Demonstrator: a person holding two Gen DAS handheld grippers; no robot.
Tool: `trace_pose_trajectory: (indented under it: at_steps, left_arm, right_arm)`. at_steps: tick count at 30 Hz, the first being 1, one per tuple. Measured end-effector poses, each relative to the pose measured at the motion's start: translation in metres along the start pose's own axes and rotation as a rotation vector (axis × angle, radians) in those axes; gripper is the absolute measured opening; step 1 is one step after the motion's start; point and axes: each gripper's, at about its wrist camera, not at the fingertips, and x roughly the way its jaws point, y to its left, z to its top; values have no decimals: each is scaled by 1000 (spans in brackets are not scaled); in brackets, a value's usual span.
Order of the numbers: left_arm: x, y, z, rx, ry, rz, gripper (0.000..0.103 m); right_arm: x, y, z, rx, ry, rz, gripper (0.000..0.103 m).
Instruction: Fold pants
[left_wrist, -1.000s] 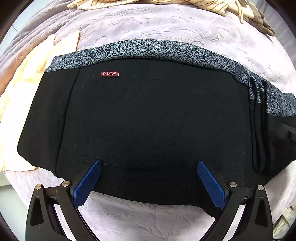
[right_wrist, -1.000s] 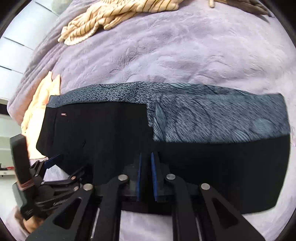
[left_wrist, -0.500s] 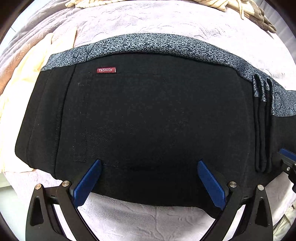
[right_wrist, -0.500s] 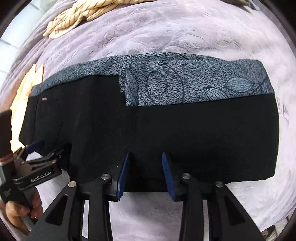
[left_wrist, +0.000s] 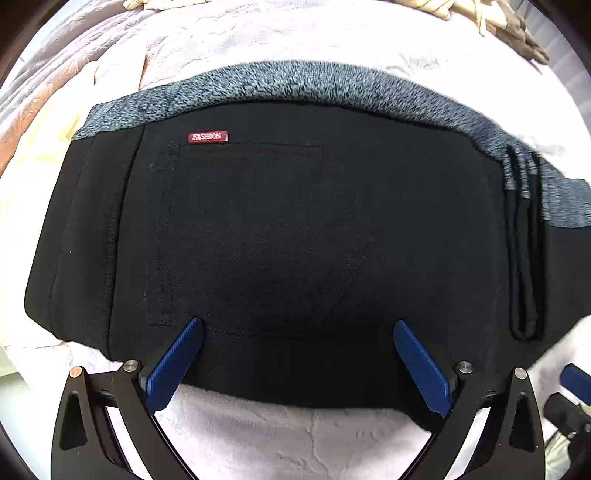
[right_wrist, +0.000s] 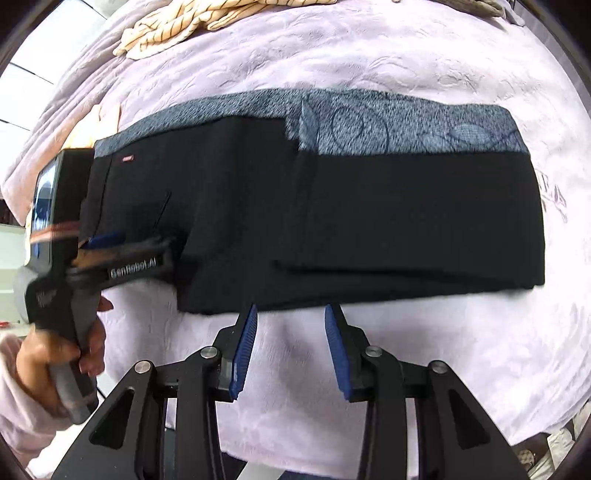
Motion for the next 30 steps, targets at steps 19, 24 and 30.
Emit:
trace_pose_trajectory:
  at_steps: [19, 24, 30]
  left_arm:
    - [-19, 106, -65, -256, -35, -107, 103]
    - [-20, 123, -69, -292, -65, -115, 103]
    - [-10, 143, -72, -330, -60, -125, 103]
  right_arm:
    - [4, 90, 16, -170, 60, 38, 52]
    - [7, 105, 18, -184, 68, 57, 52]
    - [12, 111, 13, -178, 90, 82, 52]
